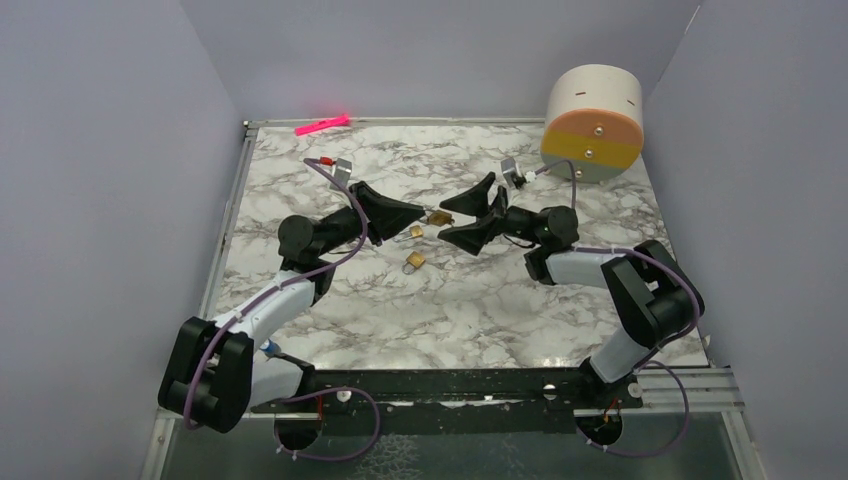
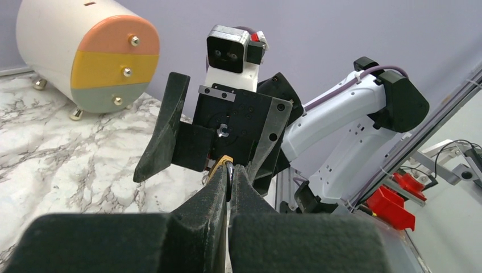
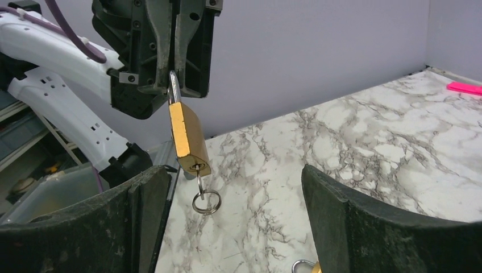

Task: Lock with the key
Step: Lock the lock.

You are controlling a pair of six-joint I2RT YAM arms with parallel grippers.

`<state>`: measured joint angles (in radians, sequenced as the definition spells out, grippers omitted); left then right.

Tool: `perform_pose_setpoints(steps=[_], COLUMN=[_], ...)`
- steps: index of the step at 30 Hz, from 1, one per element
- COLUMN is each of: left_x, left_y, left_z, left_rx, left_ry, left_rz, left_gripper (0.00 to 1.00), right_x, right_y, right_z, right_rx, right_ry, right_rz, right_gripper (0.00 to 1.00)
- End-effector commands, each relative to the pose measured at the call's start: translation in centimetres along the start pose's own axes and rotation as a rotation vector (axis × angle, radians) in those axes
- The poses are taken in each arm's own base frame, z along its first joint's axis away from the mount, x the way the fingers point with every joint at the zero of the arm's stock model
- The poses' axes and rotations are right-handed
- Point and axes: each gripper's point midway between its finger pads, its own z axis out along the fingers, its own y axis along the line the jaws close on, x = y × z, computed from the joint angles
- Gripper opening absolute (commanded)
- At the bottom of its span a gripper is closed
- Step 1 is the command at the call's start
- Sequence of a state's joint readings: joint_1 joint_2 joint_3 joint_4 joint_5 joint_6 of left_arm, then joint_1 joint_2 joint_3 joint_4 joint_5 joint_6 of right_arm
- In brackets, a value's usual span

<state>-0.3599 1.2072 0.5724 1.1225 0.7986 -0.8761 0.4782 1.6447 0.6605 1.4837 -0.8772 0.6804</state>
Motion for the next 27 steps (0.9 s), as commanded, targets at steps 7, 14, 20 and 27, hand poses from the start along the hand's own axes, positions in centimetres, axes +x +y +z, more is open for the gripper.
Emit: perform_pose_setpoints(steps=[7,14,20,27], left_x=[-1.1,-0.9,-0.6,-0.5], left_y=[-1.8,-1.7,-1.3,-1.0], left_z=[0.0,-0.3,-0.4,-0.5], left_rx=[0.08,0.071,0.062,0.05], left_ry=[-0.028,-0.033,-0.025,-0.03], left_rz=[0.056,0.059,0.049,0.047], left_gripper=[0.0,0.0,0.0,0.0], right_x=[-5.8,-6.1,-6.4,-6.0], right_y=[5.6,6.3,6.7,6.9], right_z=[1.3,1.2,1.2,1.5], right_rx=[-0.23,-0.241,-0.251,-0.279], right_ry=[-0.151,-0.154,-0.152,-0.121], right_rz=[-0.278,-0.28,-0.271,-0.245], right_gripper=[0.81,0.66,0.55,0.48])
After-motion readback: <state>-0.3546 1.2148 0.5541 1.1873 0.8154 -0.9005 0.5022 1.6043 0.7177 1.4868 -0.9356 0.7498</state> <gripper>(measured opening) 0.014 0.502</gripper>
